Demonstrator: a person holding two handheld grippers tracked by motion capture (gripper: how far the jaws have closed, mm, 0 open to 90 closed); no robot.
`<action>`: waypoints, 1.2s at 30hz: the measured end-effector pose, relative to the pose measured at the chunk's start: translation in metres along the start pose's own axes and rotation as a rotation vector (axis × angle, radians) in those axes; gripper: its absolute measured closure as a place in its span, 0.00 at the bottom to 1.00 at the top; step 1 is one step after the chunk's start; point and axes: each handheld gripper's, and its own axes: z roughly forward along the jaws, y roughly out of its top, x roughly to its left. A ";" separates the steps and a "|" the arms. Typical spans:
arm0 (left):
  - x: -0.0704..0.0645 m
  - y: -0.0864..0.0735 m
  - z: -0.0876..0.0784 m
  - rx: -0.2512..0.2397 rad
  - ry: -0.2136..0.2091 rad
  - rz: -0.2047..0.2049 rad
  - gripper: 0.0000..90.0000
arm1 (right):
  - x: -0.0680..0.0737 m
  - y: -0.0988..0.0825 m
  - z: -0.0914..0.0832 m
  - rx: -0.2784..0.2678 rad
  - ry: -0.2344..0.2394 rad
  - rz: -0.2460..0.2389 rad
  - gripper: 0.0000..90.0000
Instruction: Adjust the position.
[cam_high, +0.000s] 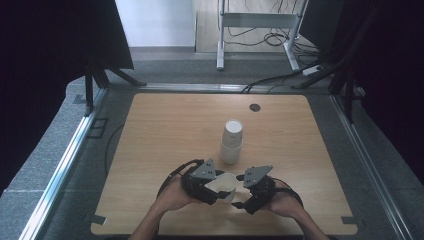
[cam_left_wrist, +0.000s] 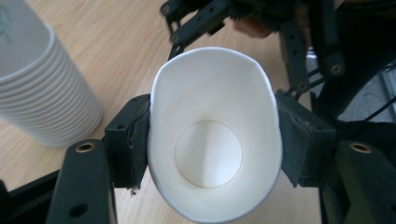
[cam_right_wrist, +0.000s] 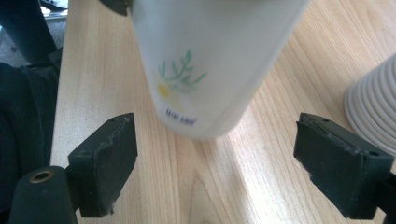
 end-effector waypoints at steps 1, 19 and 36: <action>0.000 0.000 0.000 0.009 0.012 -0.002 0.38 | 0.000 -0.001 -0.001 0.001 -0.004 0.008 0.15; 0.011 -0.005 -0.015 0.102 0.160 -0.023 0.37 | -0.015 -0.025 -0.018 -0.021 -0.122 0.140 0.05; 0.026 -0.013 -0.030 0.142 0.263 -0.080 0.38 | -0.027 -0.050 -0.034 -0.047 -0.235 0.263 0.02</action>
